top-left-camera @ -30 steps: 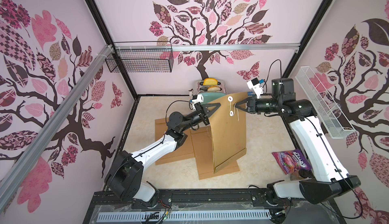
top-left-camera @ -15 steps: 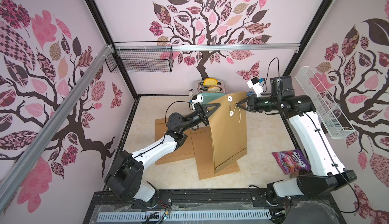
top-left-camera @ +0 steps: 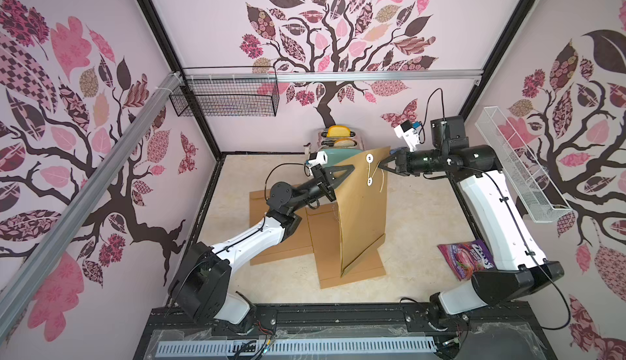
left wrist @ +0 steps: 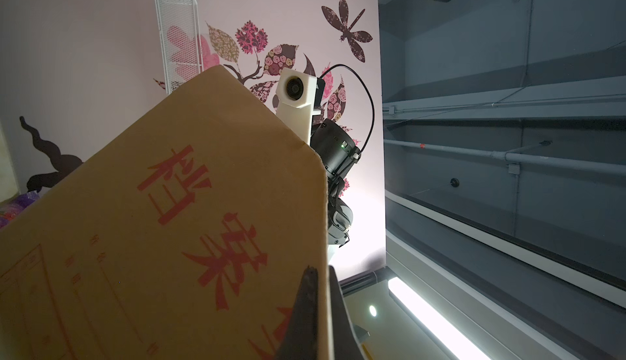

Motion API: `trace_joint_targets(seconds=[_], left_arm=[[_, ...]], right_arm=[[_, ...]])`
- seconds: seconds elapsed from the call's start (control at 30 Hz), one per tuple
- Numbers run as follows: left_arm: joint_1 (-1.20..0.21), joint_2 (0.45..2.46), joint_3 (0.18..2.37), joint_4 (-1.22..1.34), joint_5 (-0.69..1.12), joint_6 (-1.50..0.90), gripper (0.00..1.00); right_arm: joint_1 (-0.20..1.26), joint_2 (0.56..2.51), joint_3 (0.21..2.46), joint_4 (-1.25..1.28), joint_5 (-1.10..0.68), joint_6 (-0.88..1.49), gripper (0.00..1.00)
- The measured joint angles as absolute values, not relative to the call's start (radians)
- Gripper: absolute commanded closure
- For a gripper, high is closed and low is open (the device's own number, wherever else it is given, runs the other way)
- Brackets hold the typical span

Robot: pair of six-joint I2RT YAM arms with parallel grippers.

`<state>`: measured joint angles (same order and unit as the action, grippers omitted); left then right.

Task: Close the mouth of the file bag
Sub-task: Close the file bag.

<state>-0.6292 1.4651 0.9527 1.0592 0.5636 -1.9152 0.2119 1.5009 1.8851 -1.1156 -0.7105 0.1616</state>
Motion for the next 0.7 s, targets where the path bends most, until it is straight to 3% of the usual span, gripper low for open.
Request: trace_joint_targets(seconds=[0.7], left_arm=[[-0.642,1.492,0.954,0.985,0.580,-1.877,1.00]], right_arm=[[0.219,1.492,1.921,-1.167,-0.830,0.179,1.00]])
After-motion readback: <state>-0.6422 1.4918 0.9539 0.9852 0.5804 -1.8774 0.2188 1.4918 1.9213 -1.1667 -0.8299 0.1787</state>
